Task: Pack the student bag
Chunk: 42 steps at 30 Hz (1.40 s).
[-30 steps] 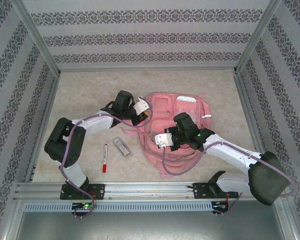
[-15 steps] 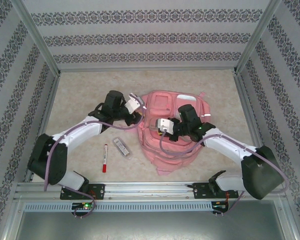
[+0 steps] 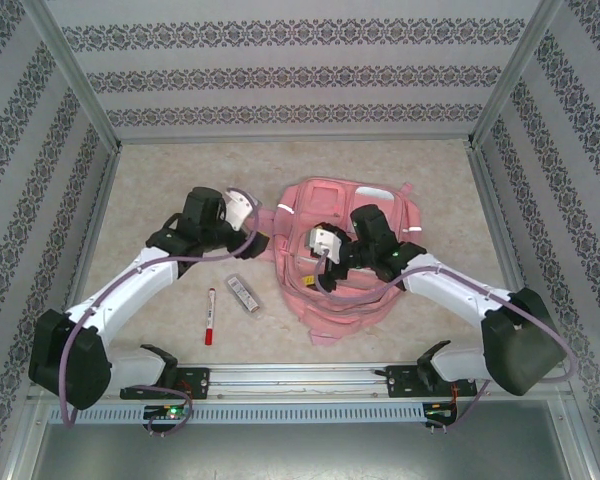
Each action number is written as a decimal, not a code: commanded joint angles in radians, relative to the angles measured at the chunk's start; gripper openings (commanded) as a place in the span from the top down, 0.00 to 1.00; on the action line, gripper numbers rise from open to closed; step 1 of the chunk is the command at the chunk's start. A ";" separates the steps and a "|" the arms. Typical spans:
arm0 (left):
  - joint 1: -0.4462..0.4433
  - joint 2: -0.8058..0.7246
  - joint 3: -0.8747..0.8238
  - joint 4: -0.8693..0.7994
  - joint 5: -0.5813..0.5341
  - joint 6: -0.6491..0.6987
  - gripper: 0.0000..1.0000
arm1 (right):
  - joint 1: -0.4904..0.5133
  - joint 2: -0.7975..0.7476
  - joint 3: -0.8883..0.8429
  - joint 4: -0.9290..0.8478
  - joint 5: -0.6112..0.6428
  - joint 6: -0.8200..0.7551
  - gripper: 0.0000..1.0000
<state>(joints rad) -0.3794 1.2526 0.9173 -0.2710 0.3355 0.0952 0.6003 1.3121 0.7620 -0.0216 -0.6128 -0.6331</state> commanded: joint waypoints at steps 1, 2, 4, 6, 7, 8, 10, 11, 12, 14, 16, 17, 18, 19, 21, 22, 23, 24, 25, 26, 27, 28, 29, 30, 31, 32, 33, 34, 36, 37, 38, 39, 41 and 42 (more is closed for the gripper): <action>0.042 -0.056 -0.001 -0.136 -0.100 -0.286 0.22 | 0.095 -0.021 0.055 0.048 0.082 0.061 0.02; 0.053 -0.083 -0.026 -0.140 -0.105 -0.336 0.22 | 0.115 -0.015 0.067 0.062 0.137 0.110 0.02; 0.076 -0.145 -0.071 -0.168 -0.138 -0.449 0.24 | 0.136 -0.009 0.092 0.114 0.282 0.314 0.02; 0.085 -0.191 -0.096 -0.218 -0.159 -0.538 0.24 | 0.135 0.005 0.122 0.115 0.322 0.467 0.02; 0.086 -0.208 -0.107 -0.248 -0.169 -0.592 0.24 | 0.130 0.016 0.141 0.088 0.280 0.522 0.02; 0.090 -0.227 -0.119 -0.277 -0.165 -0.632 0.23 | 0.127 0.029 0.153 0.079 0.224 0.564 0.02; 0.098 -0.260 -0.141 -0.348 -0.153 -0.708 0.24 | 0.138 0.084 0.179 0.084 0.124 0.663 0.02; 0.102 -0.270 -0.148 -0.393 -0.153 -0.742 0.25 | 0.150 0.122 0.214 0.051 0.134 0.723 0.03; 0.107 -0.277 -0.154 -0.431 -0.152 -0.765 0.26 | 0.158 0.159 0.247 0.017 0.140 0.772 0.05; 0.120 -0.291 -0.167 -0.513 -0.140 -0.796 0.26 | 0.183 0.238 0.318 -0.069 0.203 0.899 0.19; 0.145 -0.305 -0.181 -0.568 -0.111 -0.801 0.28 | 0.204 0.314 0.381 -0.145 0.231 0.938 0.27; 0.165 -0.309 -0.189 -0.581 -0.080 -0.795 0.29 | 0.216 0.352 0.408 -0.181 0.247 0.938 0.28; 0.184 -0.310 -0.196 -0.580 -0.050 -0.781 0.30 | 0.229 0.378 0.433 -0.212 0.272 0.938 0.28; 0.203 -0.307 -0.202 -0.581 -0.018 -0.770 0.30 | 0.245 0.404 0.453 -0.233 0.288 0.924 0.28; 0.231 -0.294 -0.208 -0.594 -0.009 -0.787 0.30 | 0.286 0.447 0.501 -0.282 0.327 0.877 0.28; 0.248 -0.289 -0.212 -0.593 0.002 -0.806 0.30 | 0.315 0.473 0.542 -0.328 0.364 0.842 0.27; 0.269 -0.285 -0.220 -0.587 0.018 -0.829 0.29 | 0.339 0.502 0.580 -0.372 0.402 0.808 0.26; 0.289 -0.285 -0.227 -0.579 0.033 -0.850 0.29 | 0.364 0.531 0.615 -0.411 0.449 0.782 0.23; 0.318 -0.286 -0.238 -0.564 0.052 -0.866 0.29 | 0.387 0.565 0.649 -0.442 0.501 0.753 0.20; 0.348 -0.289 -0.244 -0.547 0.065 -0.880 0.28 | 0.405 0.599 0.679 -0.467 0.546 0.734 0.17; 0.373 -0.292 -0.249 -0.535 0.067 -0.886 0.28 | 0.417 0.628 0.704 -0.489 0.569 0.718 0.14; 0.398 -0.294 -0.252 -0.516 0.064 -0.889 0.28 | 0.427 0.662 0.735 -0.512 0.591 0.707 0.10; 0.421 -0.294 -0.250 -0.498 0.062 -0.893 0.28 | 0.435 0.696 0.765 -0.537 0.602 0.698 0.07; 0.447 -0.290 -0.249 -0.473 0.063 -0.898 0.28 | 0.443 0.730 0.797 -0.561 0.607 0.687 0.05; 0.465 -0.285 -0.248 -0.453 0.070 -0.905 0.29 | 0.449 0.758 0.825 -0.584 0.622 0.681 0.05; 0.482 -0.278 -0.245 -0.434 0.075 -0.910 0.29 | 0.459 0.791 0.859 -0.614 0.634 0.671 0.05; 0.497 -0.270 -0.242 -0.421 0.075 -0.914 0.29 | 0.464 0.822 0.886 -0.643 0.648 0.666 0.05; 0.505 -0.267 -0.240 -0.412 0.075 -0.911 0.29 | 0.469 0.846 0.908 -0.665 0.660 0.666 0.06; 0.521 -0.255 -0.228 -0.405 0.073 -0.893 0.29 | 0.478 0.889 0.944 -0.704 0.649 0.656 0.06; 0.527 -0.251 -0.221 -0.408 0.071 -0.885 0.29 | 0.481 0.901 0.953 -0.717 0.641 0.655 0.08; 0.532 -0.248 -0.213 -0.412 0.068 -0.874 0.29 | 0.482 0.915 0.962 -0.733 0.629 0.651 0.10; 0.535 -0.244 -0.205 -0.417 0.066 -0.861 0.29 | 0.482 0.928 0.971 -0.752 0.623 0.651 0.13; 0.537 -0.241 -0.192 -0.419 0.071 -0.835 0.28 | 0.482 0.953 0.985 -0.786 0.621 0.658 0.20; 0.537 -0.241 -0.188 -0.419 0.074 -0.816 0.27 | 0.482 0.961 0.992 -0.802 0.621 0.660 0.23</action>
<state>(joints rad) 0.1432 1.0115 0.6907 -0.7097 0.3939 -0.7708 1.0714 2.2303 1.7306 -0.7010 -0.0105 0.0376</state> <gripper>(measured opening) 0.725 0.782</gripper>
